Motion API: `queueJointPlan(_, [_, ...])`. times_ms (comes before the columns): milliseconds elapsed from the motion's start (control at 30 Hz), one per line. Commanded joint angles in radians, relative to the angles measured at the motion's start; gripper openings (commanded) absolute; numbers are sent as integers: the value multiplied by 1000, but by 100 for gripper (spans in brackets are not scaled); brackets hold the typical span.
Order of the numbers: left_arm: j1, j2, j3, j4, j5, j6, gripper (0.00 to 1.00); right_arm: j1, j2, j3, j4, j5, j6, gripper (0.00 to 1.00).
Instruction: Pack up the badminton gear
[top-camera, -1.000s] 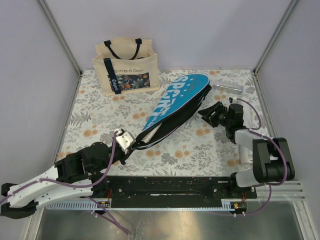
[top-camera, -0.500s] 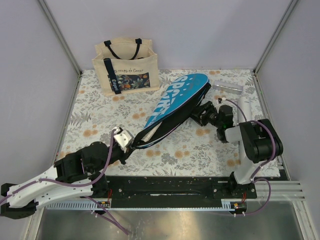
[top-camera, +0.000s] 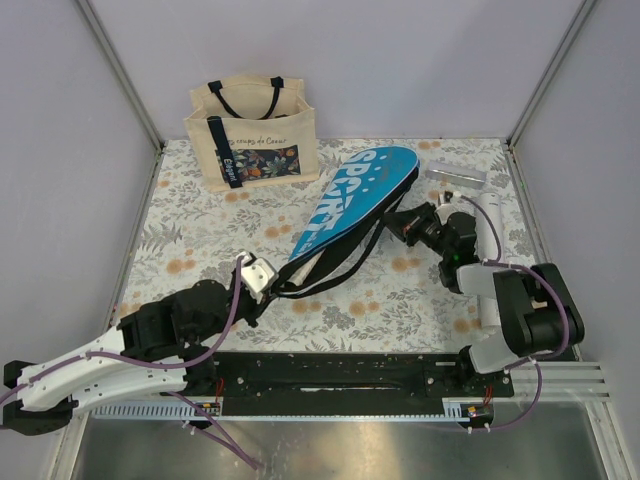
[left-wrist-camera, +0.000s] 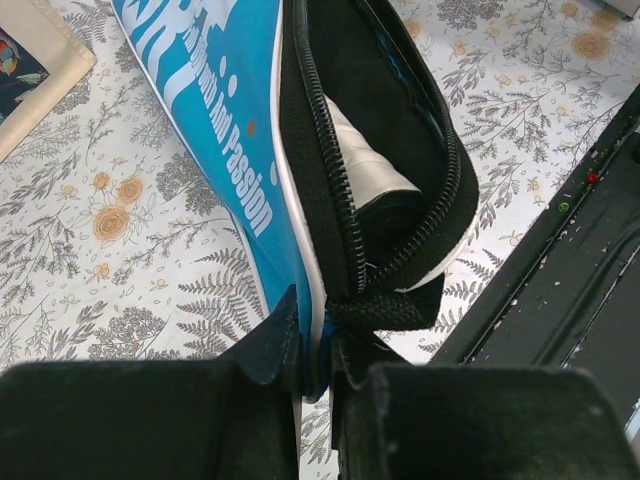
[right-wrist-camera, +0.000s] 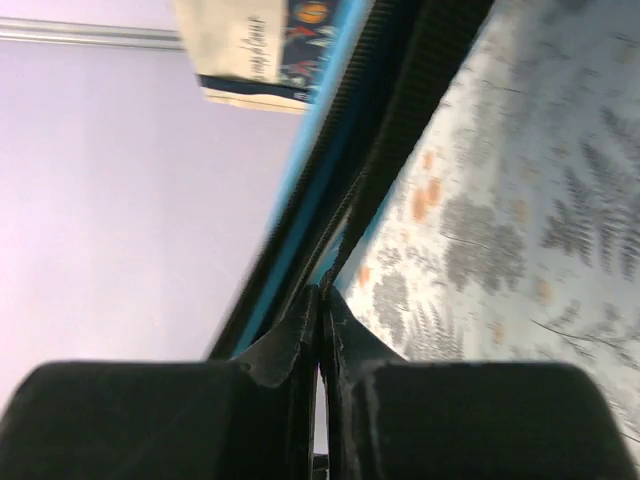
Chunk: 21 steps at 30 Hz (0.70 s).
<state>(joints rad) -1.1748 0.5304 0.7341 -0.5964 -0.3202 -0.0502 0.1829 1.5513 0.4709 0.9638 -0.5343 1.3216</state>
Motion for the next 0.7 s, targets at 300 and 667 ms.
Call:
queueJointPlan(300, [12,-6,37,67,0,0,7,9,-123,259,-108,-24,63,14])
queueJointPlan(667, [12,-35,1,110,105,29,7,21,32,478,-244,36,68,23])
